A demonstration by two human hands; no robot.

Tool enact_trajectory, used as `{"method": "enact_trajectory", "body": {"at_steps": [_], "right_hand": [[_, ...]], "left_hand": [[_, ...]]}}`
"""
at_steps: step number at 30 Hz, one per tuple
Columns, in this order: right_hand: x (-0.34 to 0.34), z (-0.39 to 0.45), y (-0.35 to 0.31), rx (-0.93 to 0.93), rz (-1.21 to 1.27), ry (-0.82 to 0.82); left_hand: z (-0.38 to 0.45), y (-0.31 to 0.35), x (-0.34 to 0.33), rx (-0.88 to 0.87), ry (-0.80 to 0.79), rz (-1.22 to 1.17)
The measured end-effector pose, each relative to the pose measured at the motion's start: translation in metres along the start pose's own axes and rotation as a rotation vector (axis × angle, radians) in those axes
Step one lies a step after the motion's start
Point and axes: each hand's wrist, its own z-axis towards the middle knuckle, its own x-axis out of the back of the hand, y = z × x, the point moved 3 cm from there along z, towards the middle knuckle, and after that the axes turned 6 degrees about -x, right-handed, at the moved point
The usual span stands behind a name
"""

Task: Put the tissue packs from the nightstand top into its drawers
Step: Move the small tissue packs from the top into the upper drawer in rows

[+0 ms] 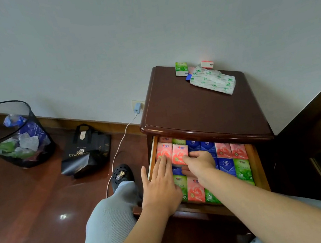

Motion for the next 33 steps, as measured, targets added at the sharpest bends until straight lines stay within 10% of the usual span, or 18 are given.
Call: {"method": "enact_trajectory", "body": {"at_steps": [11,17,25,33], "right_hand": [[0.02,-0.016,-0.004,-0.08,0.098,-0.018],[0.078,-0.027,-0.043,0.436,-0.216,-0.002],[0.134,0.011,-0.086,0.758,-0.285,0.164],[0.115,0.076,-0.095,0.815,-0.198,0.206]], "left_hand": [[-0.006,0.003,0.012,0.012,0.117,-0.034],[0.021,0.01,0.059,-0.047,0.522,0.043],[0.13,0.027,0.069,0.07,0.103,0.132],[0.197,0.027,0.073,0.11,0.123,0.173]]}}
